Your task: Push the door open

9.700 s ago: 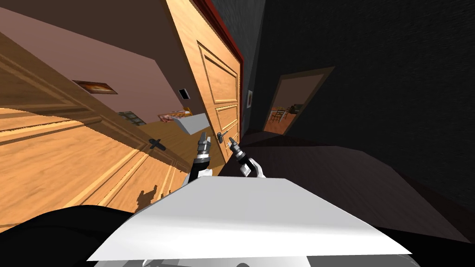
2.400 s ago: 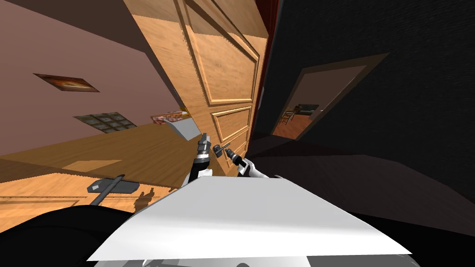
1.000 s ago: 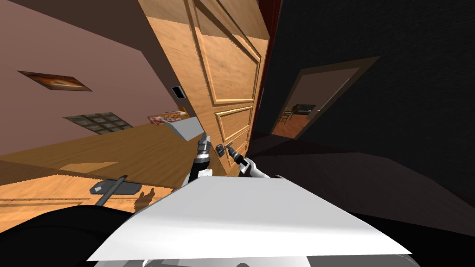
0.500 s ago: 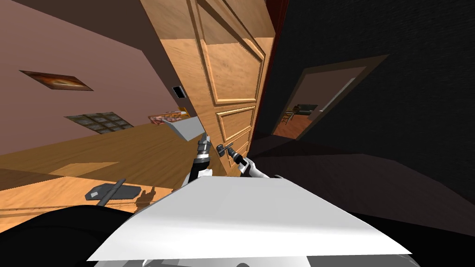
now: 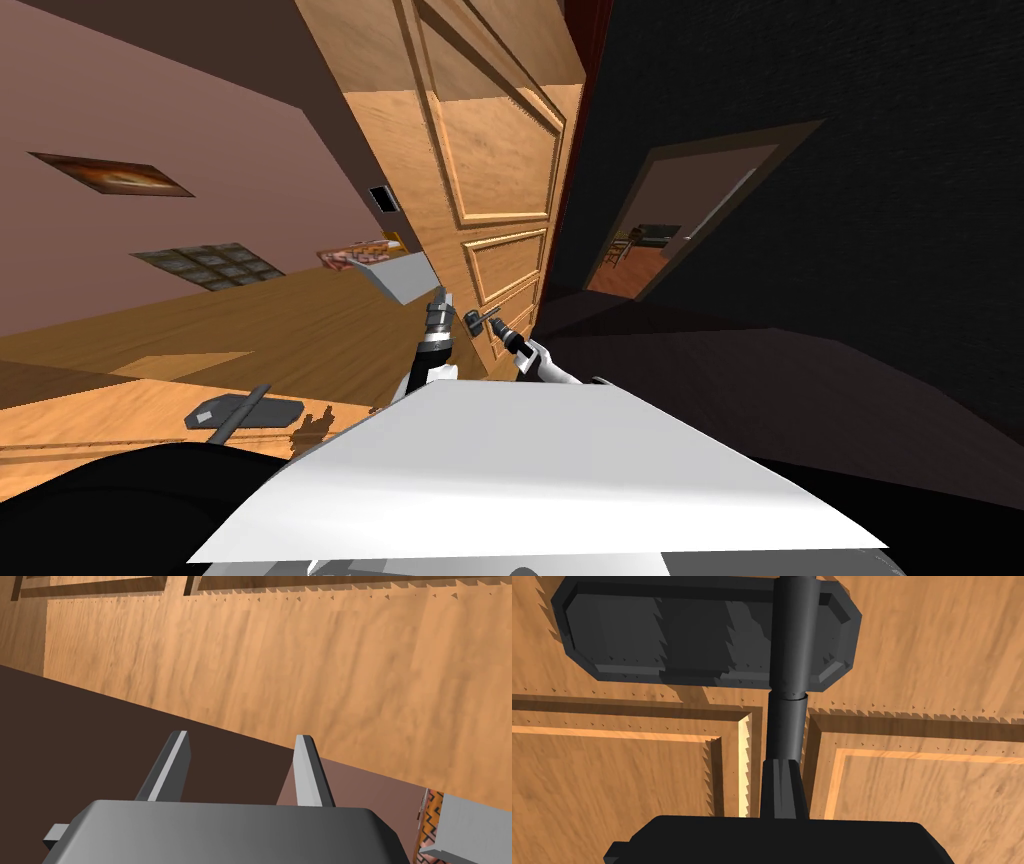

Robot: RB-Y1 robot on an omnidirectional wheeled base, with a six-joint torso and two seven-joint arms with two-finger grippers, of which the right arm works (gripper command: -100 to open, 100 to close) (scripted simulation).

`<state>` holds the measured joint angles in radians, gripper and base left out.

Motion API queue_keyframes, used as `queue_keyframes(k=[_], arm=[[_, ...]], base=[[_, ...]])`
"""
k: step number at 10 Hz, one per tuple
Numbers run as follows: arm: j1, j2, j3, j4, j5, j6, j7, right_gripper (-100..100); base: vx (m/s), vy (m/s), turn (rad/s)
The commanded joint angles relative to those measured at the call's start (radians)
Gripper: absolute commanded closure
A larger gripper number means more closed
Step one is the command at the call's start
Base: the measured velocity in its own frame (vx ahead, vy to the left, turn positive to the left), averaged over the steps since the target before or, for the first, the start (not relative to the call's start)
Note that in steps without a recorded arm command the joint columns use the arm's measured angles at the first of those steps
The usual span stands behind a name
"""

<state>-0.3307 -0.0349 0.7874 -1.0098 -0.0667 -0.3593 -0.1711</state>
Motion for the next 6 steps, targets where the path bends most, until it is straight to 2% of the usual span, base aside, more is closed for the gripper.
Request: queue_keyframes(k=[1,2,4,5,6], arm=[[0.008,-0.017,-0.002,-0.02,-0.002,0.008,-0.001,-100],[0.01,-0.018,-0.004,-0.022,-0.003,0.009,-0.002,-100],[0.014,-0.002,-0.009,-0.027,-0.006,0.01,-0.003,-100],[0.011,-0.006,-0.008,-0.022,-0.006,0.009,-0.003,-100],[0.01,-0.015,-0.013,-0.016,-0.005,0.005,-0.001,-100]], base=[[-0.18,-0.123,-0.056],[-0.19,-0.135,-0.045],[-0.21,-0.133,-0.074],[-0.1,-0.064,-0.002],[0.041,0.07,0.036]])
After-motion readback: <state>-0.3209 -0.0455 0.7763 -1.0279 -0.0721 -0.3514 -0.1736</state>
